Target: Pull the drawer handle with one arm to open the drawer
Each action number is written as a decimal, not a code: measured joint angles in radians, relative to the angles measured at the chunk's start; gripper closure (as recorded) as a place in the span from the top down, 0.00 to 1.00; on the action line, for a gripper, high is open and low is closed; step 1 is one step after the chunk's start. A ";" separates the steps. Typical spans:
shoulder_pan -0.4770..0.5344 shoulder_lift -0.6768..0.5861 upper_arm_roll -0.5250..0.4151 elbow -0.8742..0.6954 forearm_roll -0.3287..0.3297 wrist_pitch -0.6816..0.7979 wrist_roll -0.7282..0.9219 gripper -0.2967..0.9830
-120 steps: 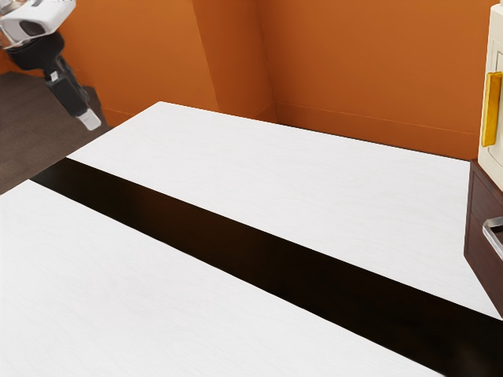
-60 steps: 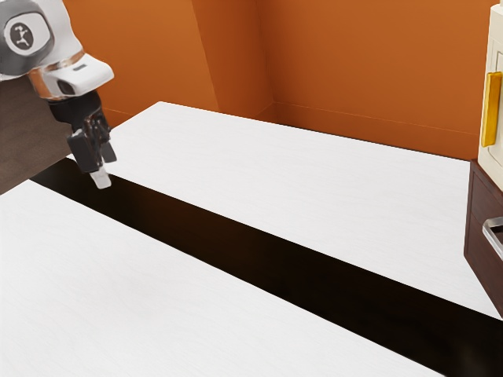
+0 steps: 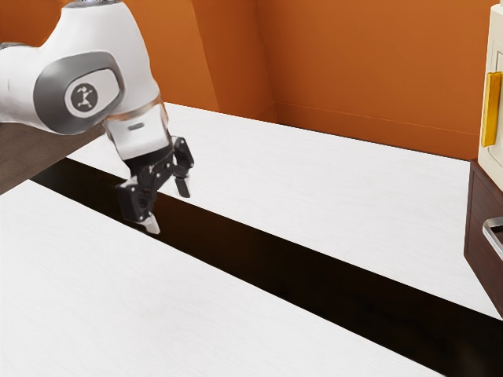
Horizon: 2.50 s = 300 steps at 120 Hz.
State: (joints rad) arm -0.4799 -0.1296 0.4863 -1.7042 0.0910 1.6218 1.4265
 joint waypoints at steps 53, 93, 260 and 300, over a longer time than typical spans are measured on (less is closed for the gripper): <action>-0.261 -0.037 -0.003 -0.100 0.064 0.140 0.115 0.77; -0.412 -0.016 -0.003 -0.122 0.074 0.295 0.160 0.77; -0.470 0.369 -0.038 0.177 -0.020 0.601 0.248 0.77; -0.456 0.433 -0.039 0.196 -0.021 0.667 0.251 0.77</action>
State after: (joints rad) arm -0.9358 0.3030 0.4473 -1.5084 0.0702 2.2892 1.6776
